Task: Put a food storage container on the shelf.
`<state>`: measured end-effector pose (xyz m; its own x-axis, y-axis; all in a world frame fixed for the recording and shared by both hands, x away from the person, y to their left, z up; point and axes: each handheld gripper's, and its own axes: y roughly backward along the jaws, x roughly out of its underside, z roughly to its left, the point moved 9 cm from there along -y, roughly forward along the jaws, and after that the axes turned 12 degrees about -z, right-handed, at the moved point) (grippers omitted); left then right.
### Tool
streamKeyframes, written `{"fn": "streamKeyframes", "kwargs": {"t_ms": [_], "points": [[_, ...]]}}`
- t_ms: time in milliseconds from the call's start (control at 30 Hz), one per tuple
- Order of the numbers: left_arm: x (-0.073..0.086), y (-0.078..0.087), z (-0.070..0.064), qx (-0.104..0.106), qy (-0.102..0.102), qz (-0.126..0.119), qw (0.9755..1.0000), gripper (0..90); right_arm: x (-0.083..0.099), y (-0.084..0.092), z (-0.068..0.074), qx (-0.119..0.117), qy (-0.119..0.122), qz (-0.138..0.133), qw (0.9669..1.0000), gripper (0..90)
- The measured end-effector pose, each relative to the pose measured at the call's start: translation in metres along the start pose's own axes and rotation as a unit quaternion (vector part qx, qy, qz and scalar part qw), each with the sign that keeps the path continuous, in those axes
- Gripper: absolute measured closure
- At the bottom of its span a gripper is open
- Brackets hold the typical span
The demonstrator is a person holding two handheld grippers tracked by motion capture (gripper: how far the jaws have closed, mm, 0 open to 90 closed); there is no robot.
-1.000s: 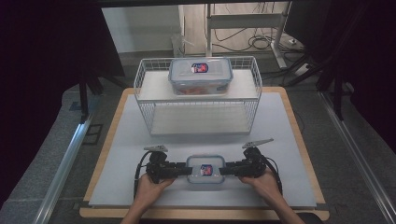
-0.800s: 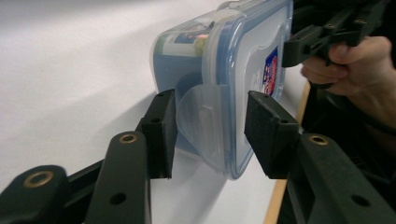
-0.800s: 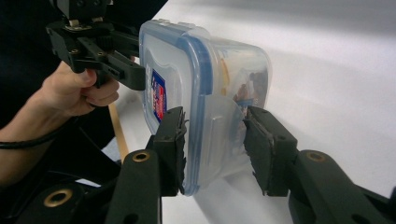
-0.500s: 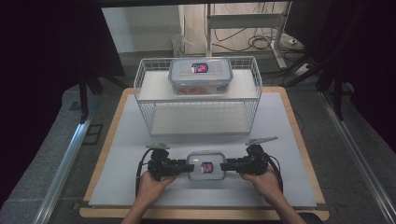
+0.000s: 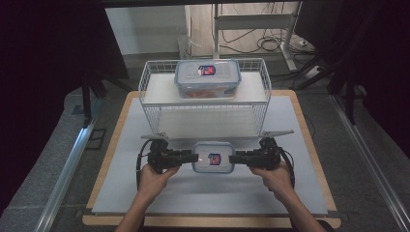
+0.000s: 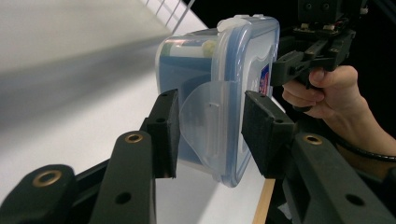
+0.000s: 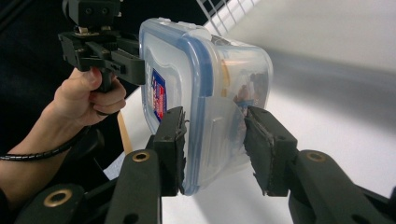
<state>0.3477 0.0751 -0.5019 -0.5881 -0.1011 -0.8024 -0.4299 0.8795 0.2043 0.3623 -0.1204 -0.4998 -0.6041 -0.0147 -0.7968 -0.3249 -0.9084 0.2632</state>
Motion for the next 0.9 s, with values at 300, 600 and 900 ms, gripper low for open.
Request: {"fn": "streamKeyframes", "kwargs": {"t_ms": [300, 600, 900], "points": [[-0.049, 0.004, -0.014, -0.003, -0.029, -0.023, 0.9993, 57.9, -0.048, 0.005, 0.013, 0.0, 0.027, -0.028, 0.9992, 58.6], [-0.096, 0.011, -0.026, -0.008, -0.051, -0.036, 0.998, 57.9, -0.098, 0.005, 0.026, -0.002, 0.045, -0.05, 0.9977, 58.3], [-0.149, 0.014, -0.034, -0.015, -0.064, -0.05, 0.9966, 57.7, -0.149, 0.005, 0.036, -0.004, 0.051, -0.072, 0.9961, 58.2]]}}
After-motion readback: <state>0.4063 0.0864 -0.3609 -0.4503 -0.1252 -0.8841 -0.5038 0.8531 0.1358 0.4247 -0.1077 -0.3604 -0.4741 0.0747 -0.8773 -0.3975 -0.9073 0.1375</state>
